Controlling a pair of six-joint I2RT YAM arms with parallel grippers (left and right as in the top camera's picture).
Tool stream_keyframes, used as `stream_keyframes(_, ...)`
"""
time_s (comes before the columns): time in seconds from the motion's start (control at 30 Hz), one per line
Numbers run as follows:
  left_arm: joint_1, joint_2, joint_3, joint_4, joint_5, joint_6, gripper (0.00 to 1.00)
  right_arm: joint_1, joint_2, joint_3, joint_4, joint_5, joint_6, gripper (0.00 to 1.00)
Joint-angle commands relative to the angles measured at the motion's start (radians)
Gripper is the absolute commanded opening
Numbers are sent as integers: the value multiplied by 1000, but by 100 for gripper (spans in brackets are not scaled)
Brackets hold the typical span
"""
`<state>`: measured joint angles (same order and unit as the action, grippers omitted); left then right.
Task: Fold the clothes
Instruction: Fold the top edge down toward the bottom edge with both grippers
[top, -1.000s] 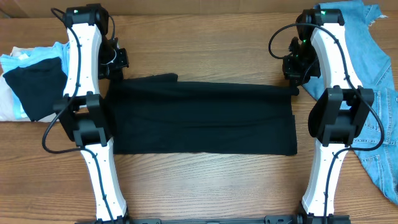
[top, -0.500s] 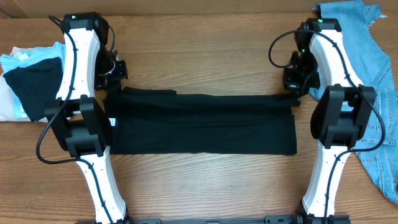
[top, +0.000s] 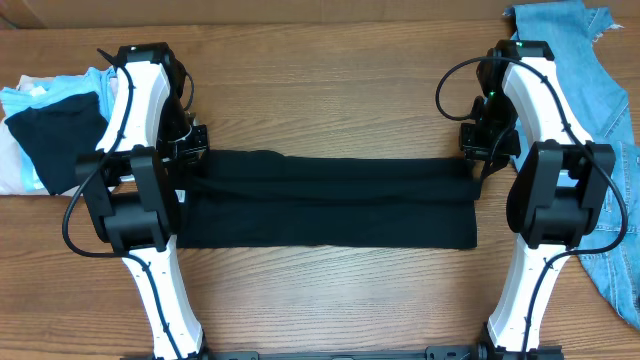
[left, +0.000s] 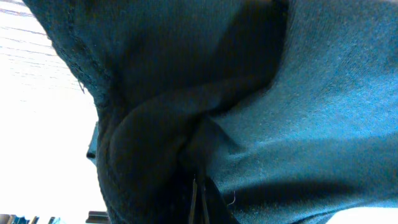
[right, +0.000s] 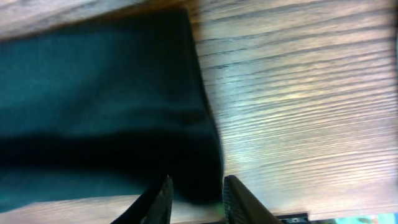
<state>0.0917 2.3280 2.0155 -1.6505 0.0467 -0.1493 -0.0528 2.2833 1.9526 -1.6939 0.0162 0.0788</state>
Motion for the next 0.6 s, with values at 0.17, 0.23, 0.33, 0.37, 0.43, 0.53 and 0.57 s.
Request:
stream_keyframes(0.17, -1, -21, -3, -5, -28, 22, 4, -10, -30, -4, 2, 16, 0, 31)
stream_keyframes(0.23, -1, -21, -3, -18, -28, 22, 4, -10, -30, -4, 2, 16, 0, 31)
stream_keyframes(0.33, -1, -21, -5, -40, -27, 26, 4, -10, -30, -4, 1, 3, 0, 31)
stream_keyframes(0.37, -1, -21, -5, -40, -24, 26, 4, -10, -30, -4, 1, 5, 0, 31)
stream_keyframes(0.43, -1, -21, -5, -40, -20, 29, 4, -10, -30, -4, 1, 5, 0, 31)
stream_keyframes(0.53, -2, -21, -5, -40, -2, 46, 4, -10, -30, -4, -1, 5, 0, 31)
stream_keyframes(0.57, -3, -21, -6, -40, -2, 46, 4, -10, -30, -4, -1, 5, 0, 30)
